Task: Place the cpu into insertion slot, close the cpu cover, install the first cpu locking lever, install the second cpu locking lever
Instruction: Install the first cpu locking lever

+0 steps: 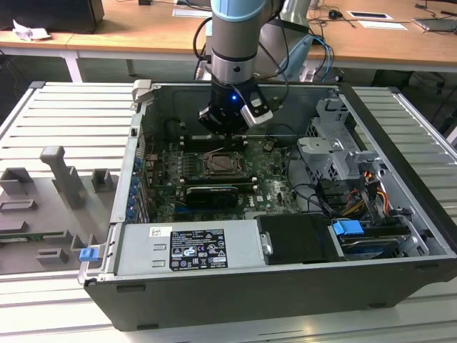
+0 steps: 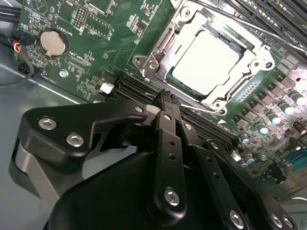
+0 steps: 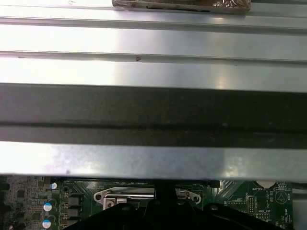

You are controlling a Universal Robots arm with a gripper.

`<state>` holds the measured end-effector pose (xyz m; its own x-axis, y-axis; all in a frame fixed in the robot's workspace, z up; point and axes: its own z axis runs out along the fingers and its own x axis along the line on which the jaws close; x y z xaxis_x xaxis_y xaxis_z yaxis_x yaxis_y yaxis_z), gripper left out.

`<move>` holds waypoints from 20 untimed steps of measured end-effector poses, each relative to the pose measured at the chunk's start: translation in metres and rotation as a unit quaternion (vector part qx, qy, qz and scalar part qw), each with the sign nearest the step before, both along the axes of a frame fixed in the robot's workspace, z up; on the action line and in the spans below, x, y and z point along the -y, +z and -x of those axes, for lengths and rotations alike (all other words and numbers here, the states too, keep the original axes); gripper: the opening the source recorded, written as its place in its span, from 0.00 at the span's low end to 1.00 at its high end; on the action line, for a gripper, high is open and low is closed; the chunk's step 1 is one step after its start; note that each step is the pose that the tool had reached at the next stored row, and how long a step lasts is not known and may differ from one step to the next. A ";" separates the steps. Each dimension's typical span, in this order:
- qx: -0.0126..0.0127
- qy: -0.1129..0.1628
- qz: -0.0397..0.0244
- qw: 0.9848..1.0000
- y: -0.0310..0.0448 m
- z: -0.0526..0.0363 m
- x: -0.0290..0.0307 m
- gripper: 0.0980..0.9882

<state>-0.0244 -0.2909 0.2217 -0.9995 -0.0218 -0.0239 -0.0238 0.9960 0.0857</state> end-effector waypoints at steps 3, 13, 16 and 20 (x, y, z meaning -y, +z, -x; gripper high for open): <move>0.000 0.000 -0.003 1.000 0.0000 0.0021 -0.0004 0.01; 0.003 0.006 -0.006 1.000 -0.0002 0.0031 -0.0044 0.01; 0.004 0.009 -0.006 1.000 -0.0036 0.0015 -0.0051 0.01; 0.004 0.016 -0.006 1.000 -0.0095 -0.0021 -0.0054 0.01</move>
